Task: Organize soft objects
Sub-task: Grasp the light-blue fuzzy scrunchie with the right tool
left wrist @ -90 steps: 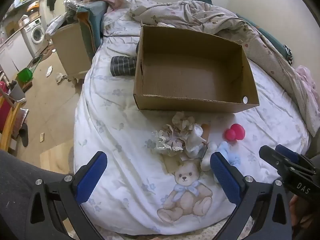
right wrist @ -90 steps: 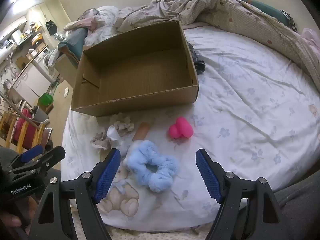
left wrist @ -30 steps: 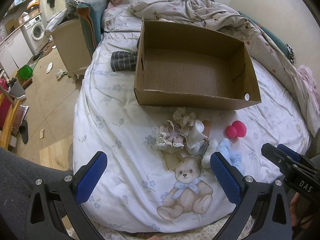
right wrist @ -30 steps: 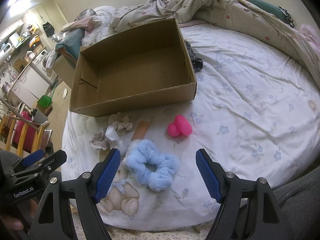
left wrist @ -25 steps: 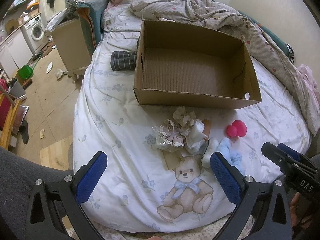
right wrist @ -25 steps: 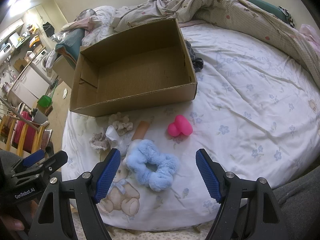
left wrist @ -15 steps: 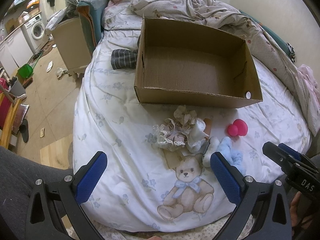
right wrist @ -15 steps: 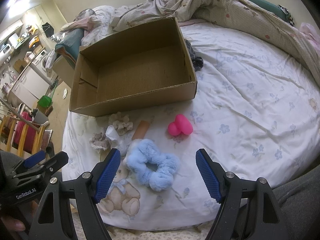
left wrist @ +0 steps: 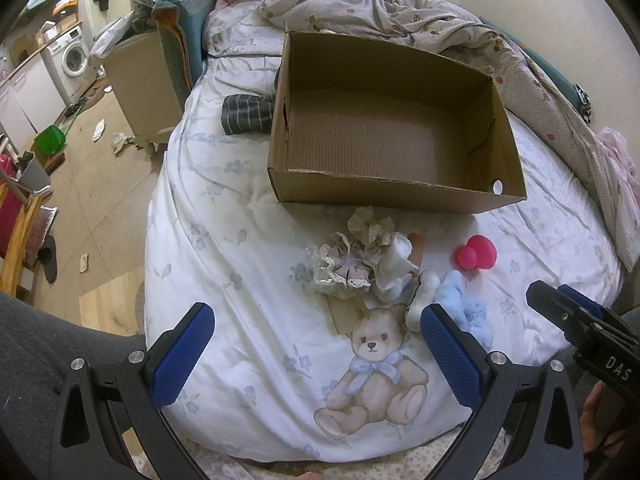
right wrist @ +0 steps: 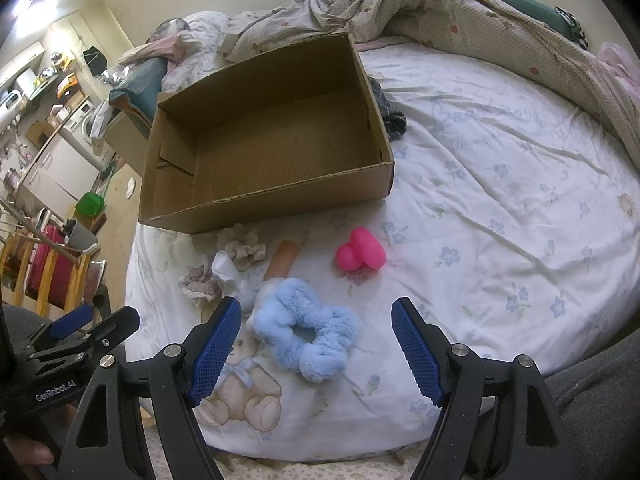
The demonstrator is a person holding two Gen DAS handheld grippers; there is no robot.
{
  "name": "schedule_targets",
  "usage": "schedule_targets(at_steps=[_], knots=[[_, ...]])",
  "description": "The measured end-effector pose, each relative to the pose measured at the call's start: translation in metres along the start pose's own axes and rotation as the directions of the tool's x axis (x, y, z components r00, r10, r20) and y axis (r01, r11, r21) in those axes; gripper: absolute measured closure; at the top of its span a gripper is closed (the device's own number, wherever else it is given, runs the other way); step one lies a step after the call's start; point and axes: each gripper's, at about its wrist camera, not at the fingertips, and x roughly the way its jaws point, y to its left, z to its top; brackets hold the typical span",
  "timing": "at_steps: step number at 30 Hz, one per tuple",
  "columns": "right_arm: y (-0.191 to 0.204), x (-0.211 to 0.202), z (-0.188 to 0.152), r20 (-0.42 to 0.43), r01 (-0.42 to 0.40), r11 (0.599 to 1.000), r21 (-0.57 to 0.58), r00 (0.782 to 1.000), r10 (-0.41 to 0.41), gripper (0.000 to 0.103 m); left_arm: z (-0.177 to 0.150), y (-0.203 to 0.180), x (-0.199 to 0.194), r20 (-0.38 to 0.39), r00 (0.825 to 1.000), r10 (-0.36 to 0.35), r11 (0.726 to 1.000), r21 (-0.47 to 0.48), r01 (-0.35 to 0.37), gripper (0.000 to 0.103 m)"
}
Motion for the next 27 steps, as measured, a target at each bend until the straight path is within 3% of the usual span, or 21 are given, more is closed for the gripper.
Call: schedule_targets(at_steps=[7,11,14,16,18,22,27], knots=[[0.002,0.001,-0.004,-0.019,-0.025,0.999,0.027,0.999,0.026,0.021,0.006,0.005,0.002,-0.021,1.000,0.010,0.999,-0.031,-0.010,0.000],[-0.010,0.012,0.003,-0.103,-0.086,0.989,0.123,0.990,0.099,0.021,0.010,0.012,0.002,-0.026,0.999,0.037,0.996,-0.076,-0.039,0.000],[-0.017,0.042,-0.003,-0.243,-0.090,0.971,0.223,0.959,0.144,0.021,0.013,0.019,0.002,-0.032,0.999,0.018,0.994,-0.109,-0.021,0.000],[-0.016,0.071,-0.013,-0.350,-0.071,0.950,0.303,0.919,0.180,0.021,0.014,0.026,0.002,-0.034,0.999,0.018,0.991,-0.135,-0.022,0.000],[-0.006,0.091,-0.020,-0.394,-0.044,0.951,0.307,0.903,0.170,0.021,0.016,0.031,0.002,-0.039,0.999,0.035,0.988,-0.149,-0.040,0.000],[0.021,0.115,-0.022,-0.366,-0.008,0.969,0.246,0.925,0.100,0.021,0.016,0.044,0.005,-0.059,0.998,0.035,0.980,-0.193,-0.046,0.000],[0.031,0.134,-0.026,-0.379,-0.003,0.969,0.246,0.920,0.099,0.021,0.020,0.056,0.012,-0.104,0.994,0.047,0.975,-0.210,-0.068,0.000]])
